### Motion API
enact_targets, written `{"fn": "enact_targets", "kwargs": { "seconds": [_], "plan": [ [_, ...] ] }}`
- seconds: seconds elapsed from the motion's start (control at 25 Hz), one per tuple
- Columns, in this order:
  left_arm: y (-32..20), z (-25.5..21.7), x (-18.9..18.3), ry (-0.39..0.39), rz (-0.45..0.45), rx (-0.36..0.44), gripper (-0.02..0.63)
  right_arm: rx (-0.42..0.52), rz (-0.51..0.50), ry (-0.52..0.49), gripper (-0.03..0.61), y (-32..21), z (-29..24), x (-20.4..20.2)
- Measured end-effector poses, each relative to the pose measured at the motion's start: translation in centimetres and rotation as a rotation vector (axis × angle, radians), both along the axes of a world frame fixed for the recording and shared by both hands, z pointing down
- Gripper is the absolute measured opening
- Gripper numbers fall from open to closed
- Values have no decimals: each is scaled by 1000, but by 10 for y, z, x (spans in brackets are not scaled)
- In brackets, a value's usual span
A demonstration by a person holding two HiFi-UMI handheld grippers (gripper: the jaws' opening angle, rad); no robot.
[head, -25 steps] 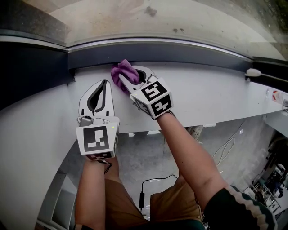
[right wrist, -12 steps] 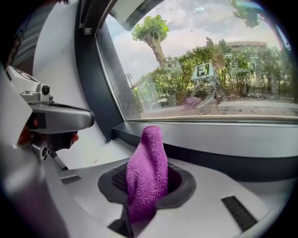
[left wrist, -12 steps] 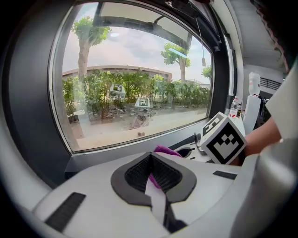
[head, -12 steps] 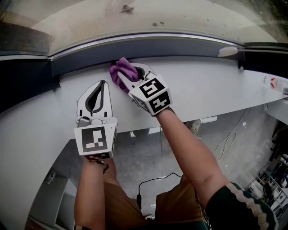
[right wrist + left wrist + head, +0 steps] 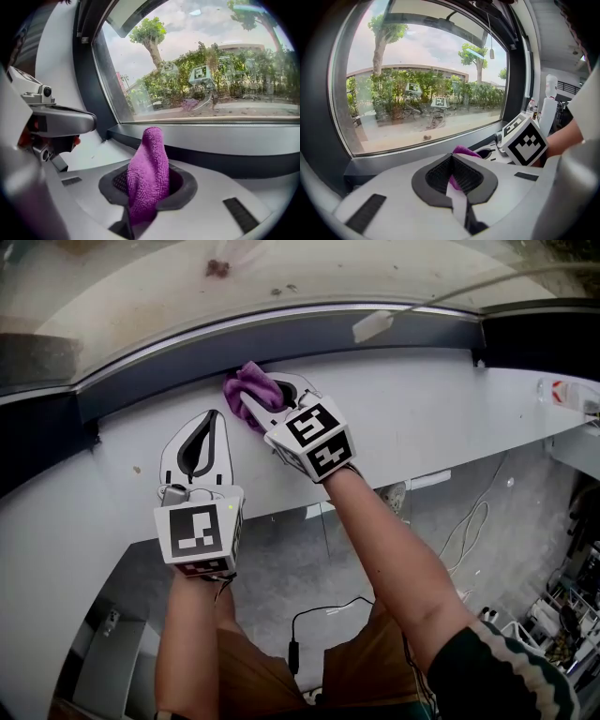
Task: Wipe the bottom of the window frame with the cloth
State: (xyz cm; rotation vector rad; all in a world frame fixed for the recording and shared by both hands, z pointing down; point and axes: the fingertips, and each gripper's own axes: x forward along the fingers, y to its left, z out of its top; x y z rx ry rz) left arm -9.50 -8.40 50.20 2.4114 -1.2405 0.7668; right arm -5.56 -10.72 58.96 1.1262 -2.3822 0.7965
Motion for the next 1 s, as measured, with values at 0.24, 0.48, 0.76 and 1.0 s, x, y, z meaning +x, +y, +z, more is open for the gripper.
{"fn": "enact_targets", "kwargs": {
  "seconds": [0.24,0.48,0.76,1.0],
  "plan": [
    [4,-2,38,11,52,4,8,-3,51,10,95,4,0,39],
    [5,-3,74,19,92,3,8,-5,86,5,95,11,0,72],
    [10,2,114,24,132,-9,8,0,130,11,95,15,0,116],
    [16,8,153,35,172,-22,8,4,167,19,95,22,0,155]
  ]
}}
